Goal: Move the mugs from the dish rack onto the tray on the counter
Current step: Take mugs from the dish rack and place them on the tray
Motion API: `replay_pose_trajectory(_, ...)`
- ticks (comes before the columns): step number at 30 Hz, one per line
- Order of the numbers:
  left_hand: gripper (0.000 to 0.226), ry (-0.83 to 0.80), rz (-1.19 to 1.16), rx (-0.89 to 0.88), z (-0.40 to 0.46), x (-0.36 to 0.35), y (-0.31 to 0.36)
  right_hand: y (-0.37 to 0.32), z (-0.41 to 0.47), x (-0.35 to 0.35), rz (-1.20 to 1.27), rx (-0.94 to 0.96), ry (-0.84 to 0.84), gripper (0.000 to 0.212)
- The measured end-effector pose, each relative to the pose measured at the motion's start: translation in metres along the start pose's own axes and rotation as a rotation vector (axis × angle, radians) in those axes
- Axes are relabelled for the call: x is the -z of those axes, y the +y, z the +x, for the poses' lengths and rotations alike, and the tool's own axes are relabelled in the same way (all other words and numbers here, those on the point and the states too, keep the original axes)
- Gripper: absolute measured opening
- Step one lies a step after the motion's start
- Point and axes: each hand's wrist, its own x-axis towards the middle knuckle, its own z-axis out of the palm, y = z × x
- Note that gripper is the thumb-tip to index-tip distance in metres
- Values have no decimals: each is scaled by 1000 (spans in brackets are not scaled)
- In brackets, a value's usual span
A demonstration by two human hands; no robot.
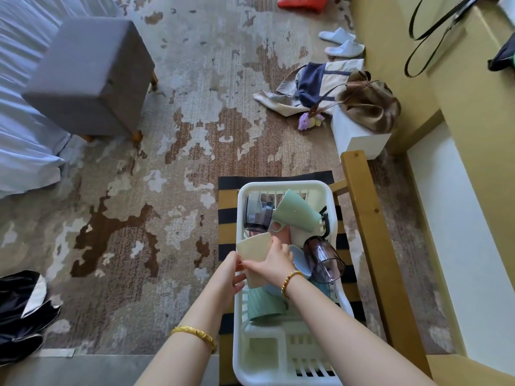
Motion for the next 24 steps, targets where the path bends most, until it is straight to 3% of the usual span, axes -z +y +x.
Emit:
replay_pose_trajectory(4,47,-76,233,-51,-6,-2,7,11,-12,7,225,-35,-11,96)
replay_pose_trajectory(9,41,-179,595,-352,-35,1,22,10,-50,20,916,-66,-17,57)
replay_pose_trajectory(12,46,-219,697,-458,-60,-1,31,3,-73,35,1034,-10,32,44)
replay_pose_trajectory(16,48,-256,615,-537,-97,-9,47,-14,-112,64,1086,74,145,40)
replay_pose_trajectory(20,63,-296,540,-541,-135,-24,61,-30,-160,94,1135,150,141,45)
replay_pose_trajectory(24,59,-326,297,-472,-169,-46,59,-32,-210,119,1081,212,257,39)
